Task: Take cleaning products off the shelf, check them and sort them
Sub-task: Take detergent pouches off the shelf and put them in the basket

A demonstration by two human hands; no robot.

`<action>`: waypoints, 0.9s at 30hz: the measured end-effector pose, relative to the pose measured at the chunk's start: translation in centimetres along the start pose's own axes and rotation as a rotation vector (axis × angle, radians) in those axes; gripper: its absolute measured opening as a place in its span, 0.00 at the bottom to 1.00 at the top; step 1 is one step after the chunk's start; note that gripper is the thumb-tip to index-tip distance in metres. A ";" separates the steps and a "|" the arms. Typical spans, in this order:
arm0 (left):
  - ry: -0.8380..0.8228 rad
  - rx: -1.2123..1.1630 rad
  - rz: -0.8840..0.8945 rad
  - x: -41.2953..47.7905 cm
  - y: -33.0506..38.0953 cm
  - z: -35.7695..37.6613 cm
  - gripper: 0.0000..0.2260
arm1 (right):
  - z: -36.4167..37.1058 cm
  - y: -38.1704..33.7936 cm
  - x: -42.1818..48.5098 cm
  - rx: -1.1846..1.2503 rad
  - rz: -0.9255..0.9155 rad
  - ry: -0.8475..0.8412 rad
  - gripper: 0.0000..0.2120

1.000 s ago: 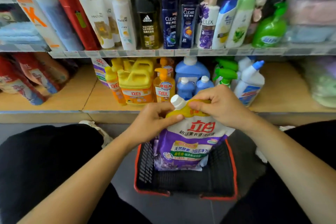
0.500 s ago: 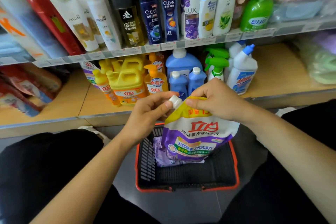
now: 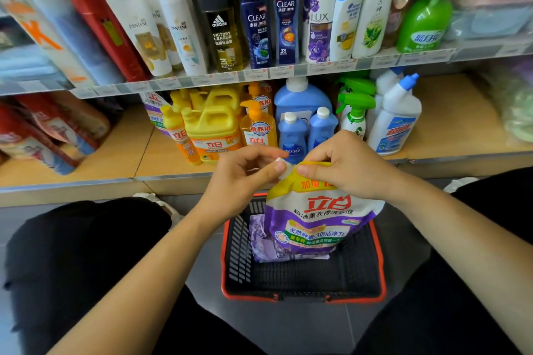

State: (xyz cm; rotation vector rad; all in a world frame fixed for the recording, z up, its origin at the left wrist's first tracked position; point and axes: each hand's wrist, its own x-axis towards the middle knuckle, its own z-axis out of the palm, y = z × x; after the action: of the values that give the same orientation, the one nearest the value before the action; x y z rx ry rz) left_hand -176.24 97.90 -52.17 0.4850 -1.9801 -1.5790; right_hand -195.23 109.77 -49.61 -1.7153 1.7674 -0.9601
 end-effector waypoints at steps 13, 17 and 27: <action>-0.123 0.238 0.155 0.2 0.2 -1.1 0.12 | -0.1 0.5 0.2 -0.025 0.027 -0.007 0.10; 0.006 0.239 0.100 0.0 0.1 -0.7 0.10 | 0.2 0.4 0.2 -0.026 0.020 0.000 0.09; 0.007 0.177 -0.040 -0.1 -1.3 -1.2 0.12 | -0.4 1.0 0.4 -0.010 0.005 0.050 0.13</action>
State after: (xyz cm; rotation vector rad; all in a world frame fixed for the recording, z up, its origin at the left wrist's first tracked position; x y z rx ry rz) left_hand -175.51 96.72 -53.22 0.6017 -2.1273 -1.4295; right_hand -196.22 109.39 -50.12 -1.7060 1.8107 -1.0011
